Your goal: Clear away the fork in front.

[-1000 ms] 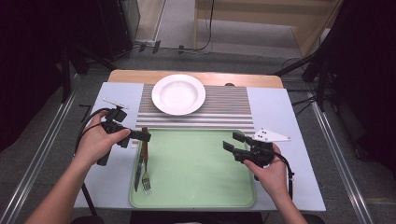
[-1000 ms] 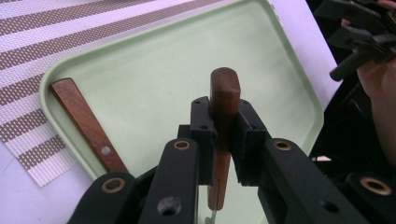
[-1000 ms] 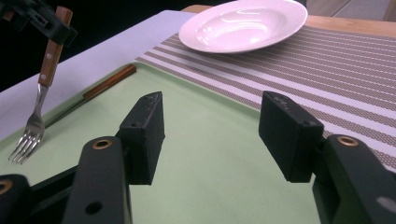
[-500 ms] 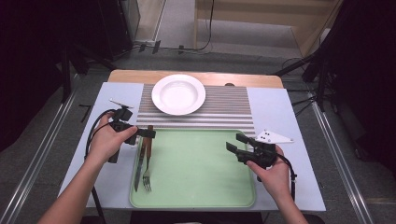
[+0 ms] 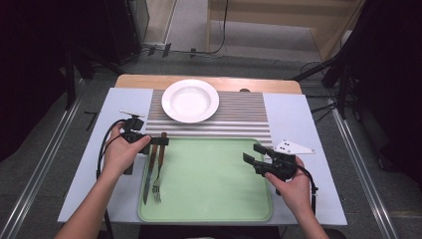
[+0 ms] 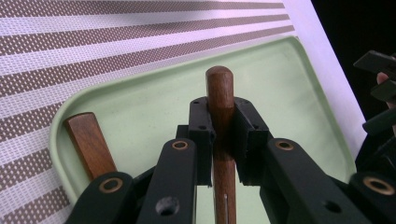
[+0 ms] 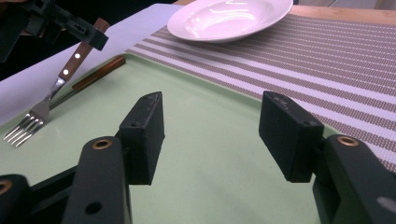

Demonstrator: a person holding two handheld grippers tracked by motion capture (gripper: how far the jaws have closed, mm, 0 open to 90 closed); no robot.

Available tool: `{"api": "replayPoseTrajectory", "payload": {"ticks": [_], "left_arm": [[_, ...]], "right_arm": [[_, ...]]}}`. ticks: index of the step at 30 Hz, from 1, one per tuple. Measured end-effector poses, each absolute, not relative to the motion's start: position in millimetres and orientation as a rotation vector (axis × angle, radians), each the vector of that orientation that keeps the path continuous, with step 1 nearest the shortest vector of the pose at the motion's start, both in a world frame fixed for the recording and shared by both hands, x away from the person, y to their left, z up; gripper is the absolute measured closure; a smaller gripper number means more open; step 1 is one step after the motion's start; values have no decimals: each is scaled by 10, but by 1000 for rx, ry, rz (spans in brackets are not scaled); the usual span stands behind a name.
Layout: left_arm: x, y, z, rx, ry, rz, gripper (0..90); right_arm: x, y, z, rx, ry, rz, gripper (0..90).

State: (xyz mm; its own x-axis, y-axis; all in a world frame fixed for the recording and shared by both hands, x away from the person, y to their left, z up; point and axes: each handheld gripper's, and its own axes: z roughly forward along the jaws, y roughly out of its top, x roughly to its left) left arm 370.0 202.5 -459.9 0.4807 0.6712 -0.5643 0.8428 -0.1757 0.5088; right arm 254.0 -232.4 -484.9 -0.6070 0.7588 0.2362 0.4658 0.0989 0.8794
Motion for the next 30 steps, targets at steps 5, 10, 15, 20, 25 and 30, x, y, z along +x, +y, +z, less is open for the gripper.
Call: {"api": "replayPoseTrajectory", "payload": {"ticks": [5, 10, 15, 20, 25, 30], "left_arm": [[3679, 2003, -4658, 1903, 1244, -218, 781], [3668, 1983, -4711, 1905, 1257, -190, 775], [3676, 1959, -4777, 1919, 1279, -184, 769], [3678, 1960, -4837, 1932, 1300, -160, 760], [3680, 1968, -4887, 1940, 1308, -141, 751], [3676, 1959, -4954, 1980, 1314, -92, 724]], "right_arm": [[2469, -2391, -4902, 1227, 2124, 1480, 396], [2427, -2452, -4934, 1236, 2122, 1473, 396], [2425, -2445, -4939, 1238, 2115, 1480, 397], [2428, -2441, -4946, 1239, 2119, 1467, 397], [2426, -2439, -4959, 1239, 2121, 1470, 397], [2422, -2435, -4972, 1245, 2124, 1470, 397]]}}
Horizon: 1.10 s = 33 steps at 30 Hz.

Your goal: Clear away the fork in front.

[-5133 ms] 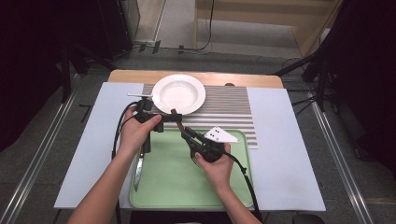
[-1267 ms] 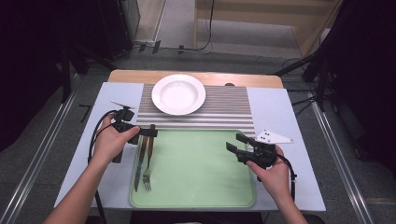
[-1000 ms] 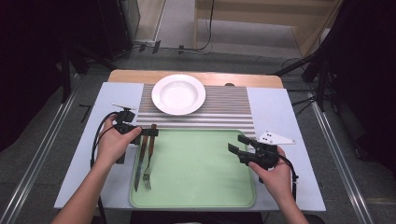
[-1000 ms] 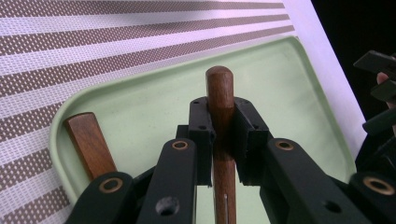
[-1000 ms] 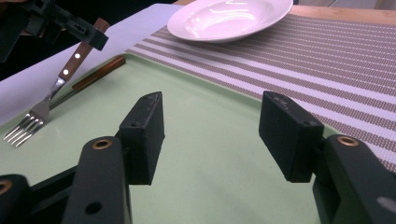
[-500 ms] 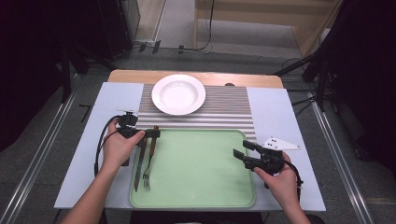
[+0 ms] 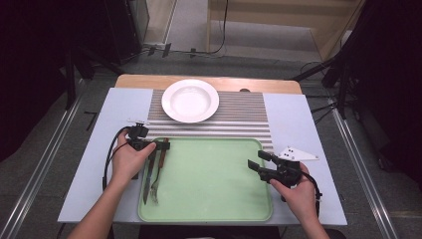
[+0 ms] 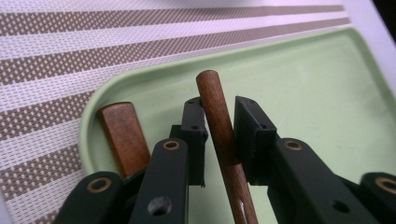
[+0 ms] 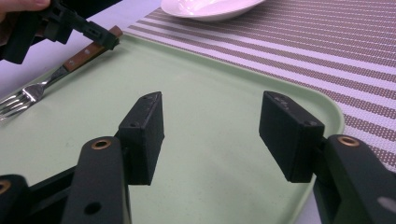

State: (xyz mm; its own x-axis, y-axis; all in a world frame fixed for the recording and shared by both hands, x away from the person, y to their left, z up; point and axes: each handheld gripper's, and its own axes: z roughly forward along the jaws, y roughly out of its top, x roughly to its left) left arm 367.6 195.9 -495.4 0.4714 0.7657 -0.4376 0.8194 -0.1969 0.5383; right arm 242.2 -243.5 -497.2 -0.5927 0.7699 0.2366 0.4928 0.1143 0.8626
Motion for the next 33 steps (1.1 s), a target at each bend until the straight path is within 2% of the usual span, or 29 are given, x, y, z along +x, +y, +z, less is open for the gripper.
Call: {"api": "replayPoseTrajectory", "payload": {"ticks": [5, 10, 13, 18, 30, 33], "left_arm": [[3665, 1961, -4977, 1978, 1307, -104, 664], [3651, 1950, -4968, 1973, 1285, -81, 524], [3639, 1956, -4954, 1974, 1281, -76, 503], [3620, 1954, -4876, 1985, 1230, 11, 429], [3618, 2034, -4721, 1934, 1178, 11, 427], [3647, 2060, -4693, 1926, 1161, 21, 396]], "right_arm": [[2418, -2432, -4975, 1240, 2123, 1472, 397], [2416, -2433, -4977, 1240, 2125, 1470, 397], [2414, -2439, -4980, 1241, 2123, 1471, 397], [2409, -2439, -4978, 1234, 2122, 1473, 397], [2406, -2427, -5009, 1232, 2145, 1471, 396], [2411, -2423, -5026, 1224, 2152, 1472, 361]]}}
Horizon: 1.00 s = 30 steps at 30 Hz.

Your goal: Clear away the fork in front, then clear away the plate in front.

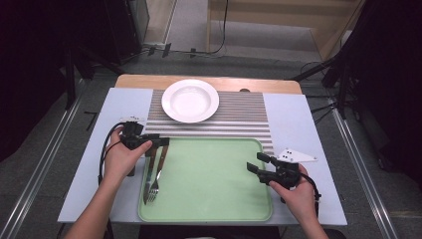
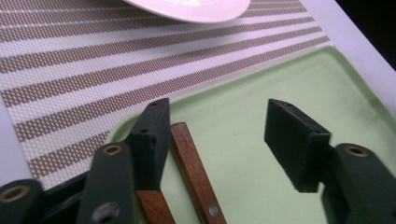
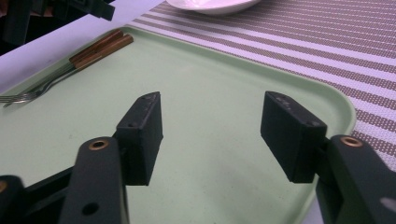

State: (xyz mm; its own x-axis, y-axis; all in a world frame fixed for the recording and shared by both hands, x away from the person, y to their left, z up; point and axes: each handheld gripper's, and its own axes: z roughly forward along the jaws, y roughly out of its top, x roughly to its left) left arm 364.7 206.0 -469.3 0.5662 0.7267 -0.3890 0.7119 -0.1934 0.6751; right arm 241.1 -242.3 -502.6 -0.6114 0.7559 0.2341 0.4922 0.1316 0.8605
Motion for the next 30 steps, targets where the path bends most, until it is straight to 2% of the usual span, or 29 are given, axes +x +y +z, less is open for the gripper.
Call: {"api": "replayPoseTrajectory", "payload": {"ticks": [14, 30], "left_arm": [[3865, 2058, -4507, 1872, 1110, -70, 396], [4262, 2063, -4375, 1838, 1130, -19, 395]], "right_arm": [[2354, -2460, -5003, 1221, 2164, 1466, 356], [2301, -2473, -5033, 1217, 2176, 1464, 356]]}}
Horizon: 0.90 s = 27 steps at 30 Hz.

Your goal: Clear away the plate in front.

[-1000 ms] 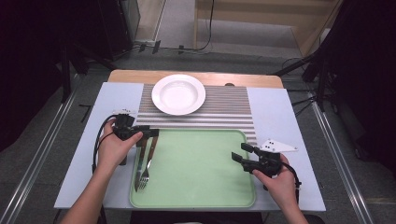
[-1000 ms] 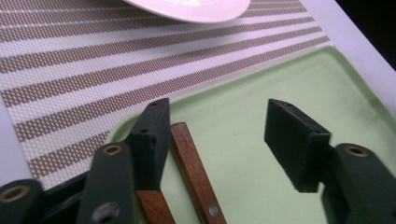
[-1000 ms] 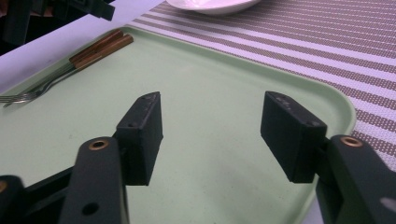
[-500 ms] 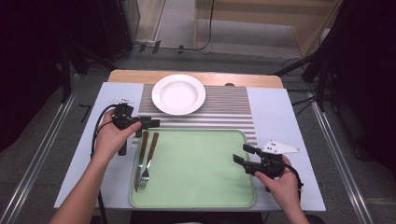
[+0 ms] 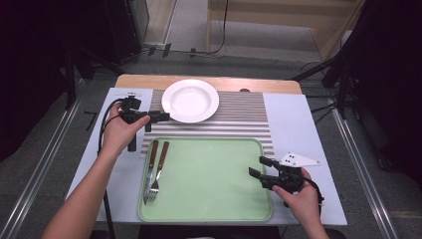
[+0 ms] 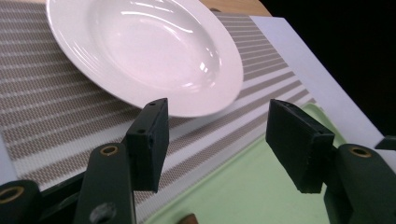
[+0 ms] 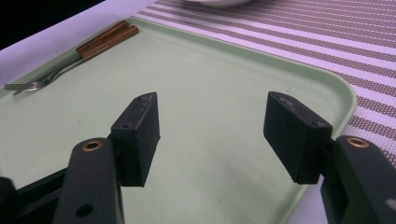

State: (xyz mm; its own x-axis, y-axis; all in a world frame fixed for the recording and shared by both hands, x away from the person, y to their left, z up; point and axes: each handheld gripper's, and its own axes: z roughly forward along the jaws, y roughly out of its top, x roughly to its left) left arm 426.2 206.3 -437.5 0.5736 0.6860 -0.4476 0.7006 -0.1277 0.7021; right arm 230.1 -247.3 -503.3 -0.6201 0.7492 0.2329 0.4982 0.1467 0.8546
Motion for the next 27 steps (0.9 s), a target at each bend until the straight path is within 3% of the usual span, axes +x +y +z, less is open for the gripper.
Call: {"api": "replayPoseTrajectory", "payload": {"ticks": [6, 27], "left_arm": [[4448, 2080, -4407, 1812, 1170, -39, 396], [4976, 2063, -4668, 1733, 1300, 94, 396]], "right_arm": [[2300, -2479, -5034, 1214, 2174, 1464, 356], [2315, -2448, -5045, 1197, 2189, 1458, 356]]}}
